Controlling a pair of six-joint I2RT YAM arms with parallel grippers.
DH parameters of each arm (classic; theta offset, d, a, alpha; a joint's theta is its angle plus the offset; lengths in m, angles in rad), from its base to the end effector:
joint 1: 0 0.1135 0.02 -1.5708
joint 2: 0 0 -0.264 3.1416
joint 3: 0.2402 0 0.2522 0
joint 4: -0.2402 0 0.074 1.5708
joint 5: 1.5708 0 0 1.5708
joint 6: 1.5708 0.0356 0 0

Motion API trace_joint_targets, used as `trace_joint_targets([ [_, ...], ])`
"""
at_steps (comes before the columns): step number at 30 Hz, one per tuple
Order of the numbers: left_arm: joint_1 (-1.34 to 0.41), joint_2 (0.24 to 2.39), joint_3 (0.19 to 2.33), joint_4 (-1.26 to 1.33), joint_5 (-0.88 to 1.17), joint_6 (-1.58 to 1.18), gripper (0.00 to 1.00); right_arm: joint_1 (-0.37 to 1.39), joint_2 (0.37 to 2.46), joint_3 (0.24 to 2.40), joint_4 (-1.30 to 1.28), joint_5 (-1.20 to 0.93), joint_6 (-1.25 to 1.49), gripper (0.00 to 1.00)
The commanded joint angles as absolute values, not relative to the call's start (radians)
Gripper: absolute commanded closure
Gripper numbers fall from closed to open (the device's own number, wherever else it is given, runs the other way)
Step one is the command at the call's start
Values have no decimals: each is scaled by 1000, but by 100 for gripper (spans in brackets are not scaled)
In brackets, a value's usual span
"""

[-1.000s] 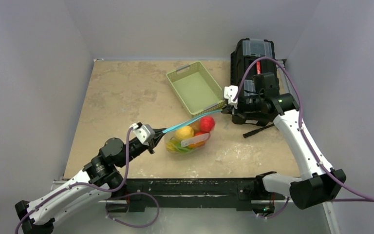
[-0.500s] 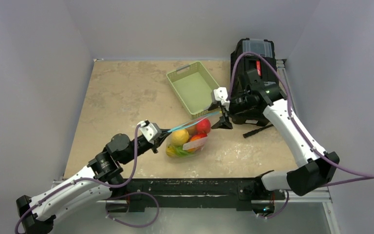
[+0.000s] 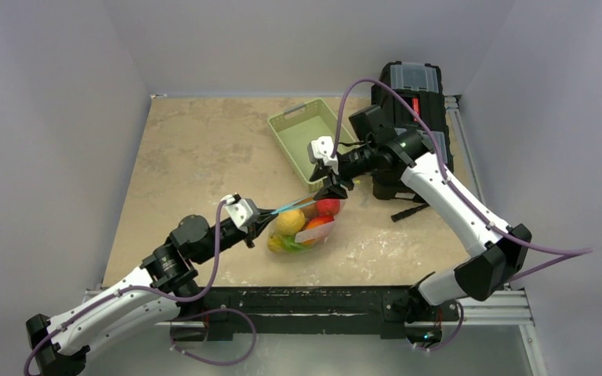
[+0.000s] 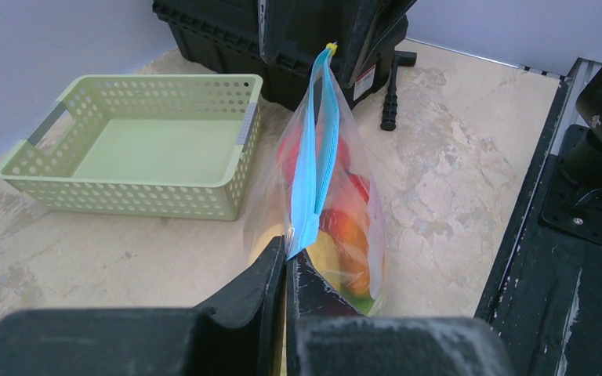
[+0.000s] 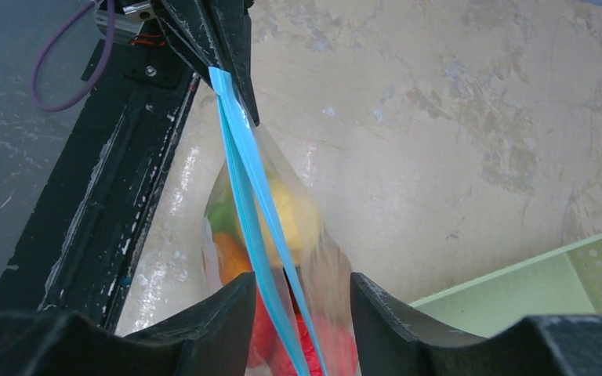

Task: Open the zip-top bag and remove the fake food
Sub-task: Open the zipper of the food storage bag at the center of the board.

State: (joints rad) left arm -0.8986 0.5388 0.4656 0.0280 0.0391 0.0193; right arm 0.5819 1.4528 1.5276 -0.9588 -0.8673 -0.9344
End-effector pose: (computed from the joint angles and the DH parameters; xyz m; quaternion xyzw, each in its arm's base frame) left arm 0.0933 -0.1195 0.2859 0.3323 0.6420 -0.3068 0.6191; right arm 0.2275 0.1822 0.3788 -0.6902 0.5232 0.3360 0.3702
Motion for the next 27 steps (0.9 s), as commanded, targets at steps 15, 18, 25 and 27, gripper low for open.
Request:
trace_joint_targets([
  [15, -896, 520, 490, 70, 52, 9, 100, 600, 1445, 1471, -882, -774, -915, 67],
  [18, -895, 518, 490, 69, 52, 9, 100, 599, 1433, 1477, -901, -784, -933, 66],
  [25, -894, 514, 489, 67, 54, 8, 100, 598, 1408, 1502, -932, -843, -959, 65],
  [27, -894, 514, 489, 67, 54, 9, 100, 598, 1408, 1501, -936, -844, -962, 65],
])
